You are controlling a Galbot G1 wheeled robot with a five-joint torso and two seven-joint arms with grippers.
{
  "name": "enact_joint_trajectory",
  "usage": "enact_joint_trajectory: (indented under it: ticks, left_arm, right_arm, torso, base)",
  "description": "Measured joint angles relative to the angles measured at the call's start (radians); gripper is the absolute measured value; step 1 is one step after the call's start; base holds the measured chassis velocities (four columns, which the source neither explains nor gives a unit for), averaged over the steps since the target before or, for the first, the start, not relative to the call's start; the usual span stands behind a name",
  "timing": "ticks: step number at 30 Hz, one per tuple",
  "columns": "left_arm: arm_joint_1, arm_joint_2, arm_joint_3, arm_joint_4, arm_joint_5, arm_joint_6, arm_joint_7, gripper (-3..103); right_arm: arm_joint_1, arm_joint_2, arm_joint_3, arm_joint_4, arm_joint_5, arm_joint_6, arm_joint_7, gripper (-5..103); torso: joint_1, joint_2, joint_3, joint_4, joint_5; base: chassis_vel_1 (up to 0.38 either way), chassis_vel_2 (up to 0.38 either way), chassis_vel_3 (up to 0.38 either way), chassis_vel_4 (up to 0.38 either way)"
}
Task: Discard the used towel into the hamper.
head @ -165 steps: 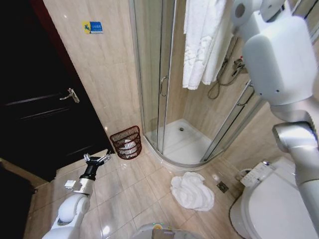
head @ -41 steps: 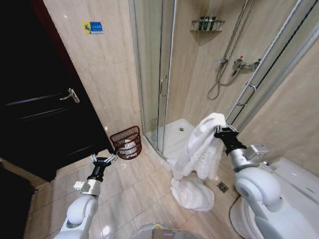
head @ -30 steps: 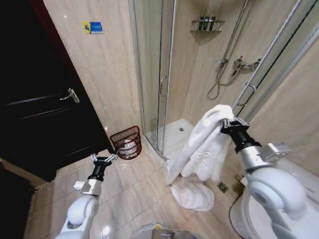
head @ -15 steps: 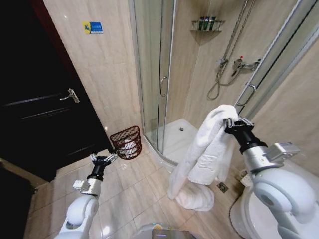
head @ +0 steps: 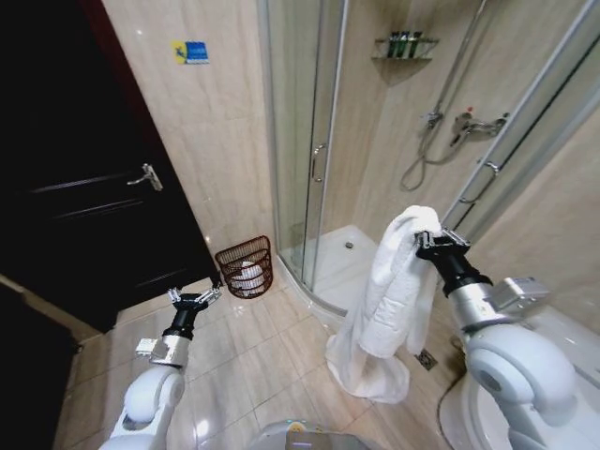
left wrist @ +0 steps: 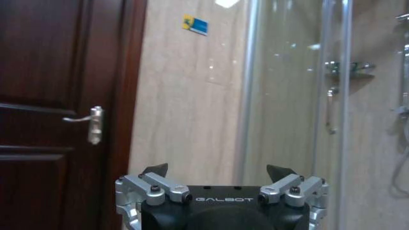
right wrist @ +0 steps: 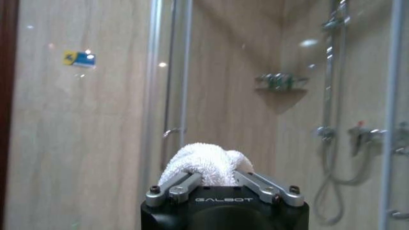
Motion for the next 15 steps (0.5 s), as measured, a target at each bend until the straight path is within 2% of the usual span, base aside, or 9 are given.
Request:
enact_joint_trajectory:
  ticks: [15]
  left_arm:
    - [0.013,0.000,-0.002,0.003,0.015,-0.028,0.003,100]
  right_arm:
    - [-0.009,0.023,0.000,-0.001,-0.032,0.000,-0.030,4]
  torso:
    - [0.000,0.000,0.000,0.0006,0.0000]
  base:
    - [0.090,0.096,0.094,0.091]
